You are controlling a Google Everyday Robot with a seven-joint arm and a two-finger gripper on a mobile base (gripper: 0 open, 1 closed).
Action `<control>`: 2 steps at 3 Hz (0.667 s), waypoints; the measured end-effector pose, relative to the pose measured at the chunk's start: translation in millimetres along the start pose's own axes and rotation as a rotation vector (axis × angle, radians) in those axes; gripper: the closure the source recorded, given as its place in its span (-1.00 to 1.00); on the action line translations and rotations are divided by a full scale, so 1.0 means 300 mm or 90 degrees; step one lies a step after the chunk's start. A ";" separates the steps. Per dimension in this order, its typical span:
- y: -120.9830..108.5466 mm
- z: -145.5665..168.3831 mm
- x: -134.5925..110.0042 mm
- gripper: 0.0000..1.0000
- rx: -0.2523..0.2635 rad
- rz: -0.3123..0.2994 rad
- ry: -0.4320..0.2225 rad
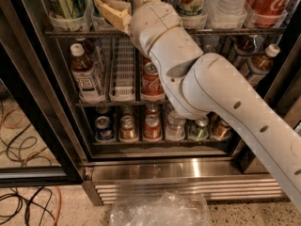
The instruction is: Pick redbull can from top shelf of fridge
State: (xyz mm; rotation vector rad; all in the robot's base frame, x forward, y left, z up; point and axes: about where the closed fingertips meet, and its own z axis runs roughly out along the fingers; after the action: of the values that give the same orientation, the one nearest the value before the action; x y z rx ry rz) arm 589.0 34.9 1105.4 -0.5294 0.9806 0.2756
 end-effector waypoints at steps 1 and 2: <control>-0.045 -0.058 0.019 1.00 -0.020 0.019 0.044; -0.050 -0.098 0.006 1.00 -0.073 0.063 0.104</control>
Offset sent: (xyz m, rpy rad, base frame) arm -0.0628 -0.0220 -0.0652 -0.3581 0.3380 0.3677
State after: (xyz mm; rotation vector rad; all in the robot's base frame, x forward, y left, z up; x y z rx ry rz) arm 575.6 6.4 1095.3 -0.6165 1.1558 0.3829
